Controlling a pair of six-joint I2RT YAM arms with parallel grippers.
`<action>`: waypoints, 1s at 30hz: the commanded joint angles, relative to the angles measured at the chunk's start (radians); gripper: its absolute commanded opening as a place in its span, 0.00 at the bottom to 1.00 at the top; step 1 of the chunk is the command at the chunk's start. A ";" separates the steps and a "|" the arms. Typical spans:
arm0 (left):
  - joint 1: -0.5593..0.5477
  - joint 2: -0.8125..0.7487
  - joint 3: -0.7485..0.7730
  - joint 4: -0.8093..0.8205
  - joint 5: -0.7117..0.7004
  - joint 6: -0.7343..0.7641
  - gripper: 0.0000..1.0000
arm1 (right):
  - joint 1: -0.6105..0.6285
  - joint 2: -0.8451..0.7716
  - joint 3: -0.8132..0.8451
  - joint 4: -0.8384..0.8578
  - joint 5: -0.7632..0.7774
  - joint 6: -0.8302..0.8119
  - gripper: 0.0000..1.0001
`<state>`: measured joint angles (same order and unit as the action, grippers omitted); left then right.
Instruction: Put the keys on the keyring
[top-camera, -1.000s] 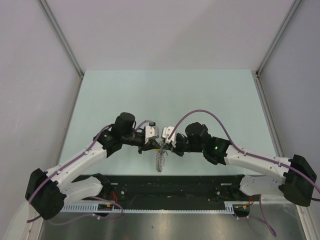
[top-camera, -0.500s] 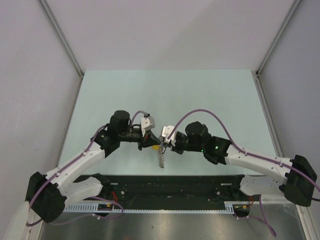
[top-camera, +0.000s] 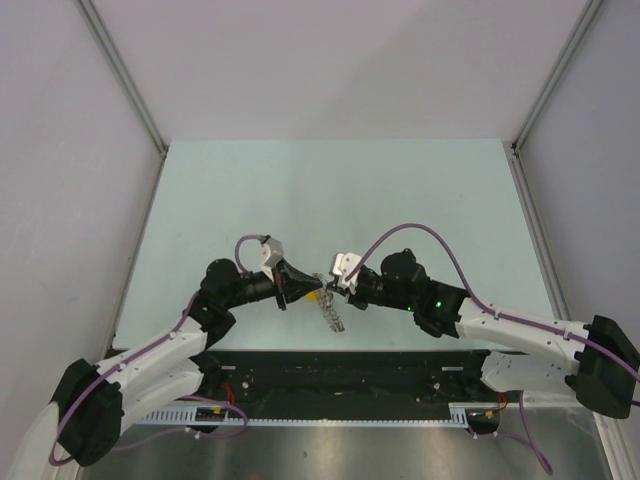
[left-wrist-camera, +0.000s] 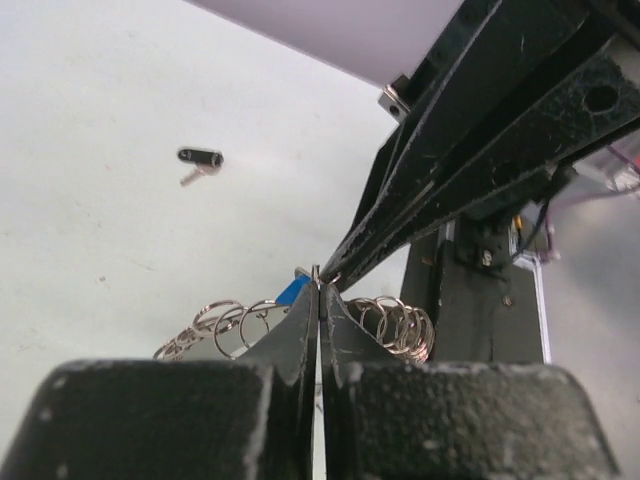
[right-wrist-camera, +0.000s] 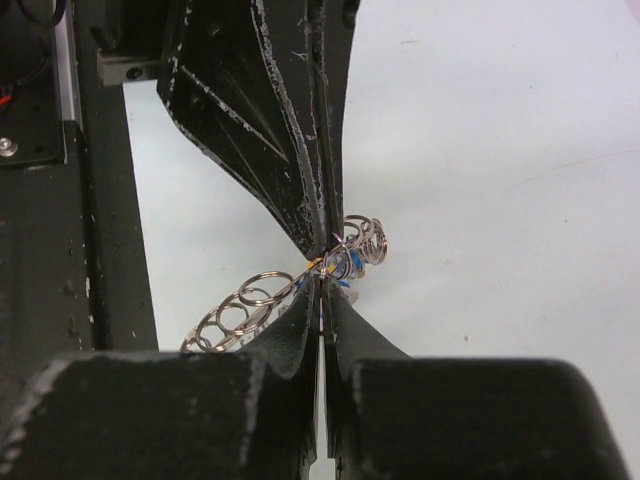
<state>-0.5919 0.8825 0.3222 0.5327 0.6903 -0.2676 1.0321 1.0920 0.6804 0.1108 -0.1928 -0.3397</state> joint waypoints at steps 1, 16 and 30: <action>-0.019 -0.024 -0.081 0.423 -0.161 -0.154 0.00 | 0.006 -0.006 -0.033 0.122 0.018 0.041 0.00; -0.037 0.018 -0.314 0.826 -0.347 -0.225 0.11 | -0.017 0.062 -0.050 0.239 -0.027 0.071 0.00; -0.034 -0.261 -0.071 -0.065 -0.414 0.069 0.39 | -0.024 0.065 0.019 0.089 0.007 -0.035 0.00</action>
<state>-0.6262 0.6556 0.0734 0.9138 0.3073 -0.3660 1.0084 1.1557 0.6392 0.2211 -0.2062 -0.3305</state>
